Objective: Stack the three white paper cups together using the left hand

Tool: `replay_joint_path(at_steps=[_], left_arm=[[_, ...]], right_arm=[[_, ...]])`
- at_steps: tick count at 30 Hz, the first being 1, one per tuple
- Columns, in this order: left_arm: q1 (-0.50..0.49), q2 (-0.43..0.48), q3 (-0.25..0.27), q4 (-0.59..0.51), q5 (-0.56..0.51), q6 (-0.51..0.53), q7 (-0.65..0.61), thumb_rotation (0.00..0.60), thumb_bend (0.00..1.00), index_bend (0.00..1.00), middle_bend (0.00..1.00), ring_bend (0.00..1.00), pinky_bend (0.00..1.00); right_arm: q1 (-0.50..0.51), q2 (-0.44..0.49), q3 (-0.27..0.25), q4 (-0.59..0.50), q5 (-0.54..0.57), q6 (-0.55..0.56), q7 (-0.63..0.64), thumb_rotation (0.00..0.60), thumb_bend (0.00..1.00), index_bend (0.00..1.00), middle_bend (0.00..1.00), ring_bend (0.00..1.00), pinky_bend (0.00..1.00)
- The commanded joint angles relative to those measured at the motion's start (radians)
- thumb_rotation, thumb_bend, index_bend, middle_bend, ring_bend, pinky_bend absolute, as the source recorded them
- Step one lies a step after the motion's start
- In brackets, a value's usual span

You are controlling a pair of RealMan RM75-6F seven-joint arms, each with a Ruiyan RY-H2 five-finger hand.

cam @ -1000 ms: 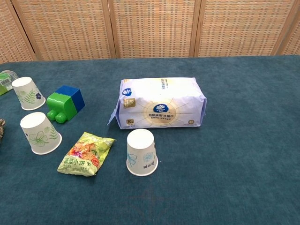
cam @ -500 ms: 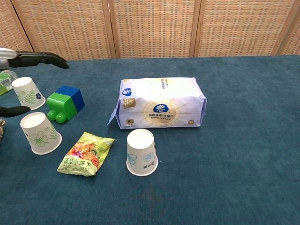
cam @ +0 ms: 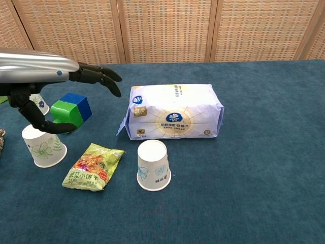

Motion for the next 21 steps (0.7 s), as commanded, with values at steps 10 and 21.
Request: replay_joint_path(at_steps=[10, 21], left_arm=[[-0.143, -0.152, 0.027, 0.047, -0.22, -0.009, 0.194, 0.6, 0.39, 0.2, 0.0, 0.0, 0.0], [-0.275, -0.283, 0.056, 0.121, -0.435, 0.035, 0.319, 0.6, 0.38, 0.2, 0.0, 0.0, 0.0]], right_arm=[[0.002, -0.001, 0.002, 0.006, 0.009, -0.007, 0.011, 0.6, 0.05, 0.03, 0.0, 0.0, 0.0], [0.0, 0.0, 0.008, 0.015, 0.012, -0.002, 0.046, 0.6, 0.05, 0.03, 0.0, 0.0, 0.0]])
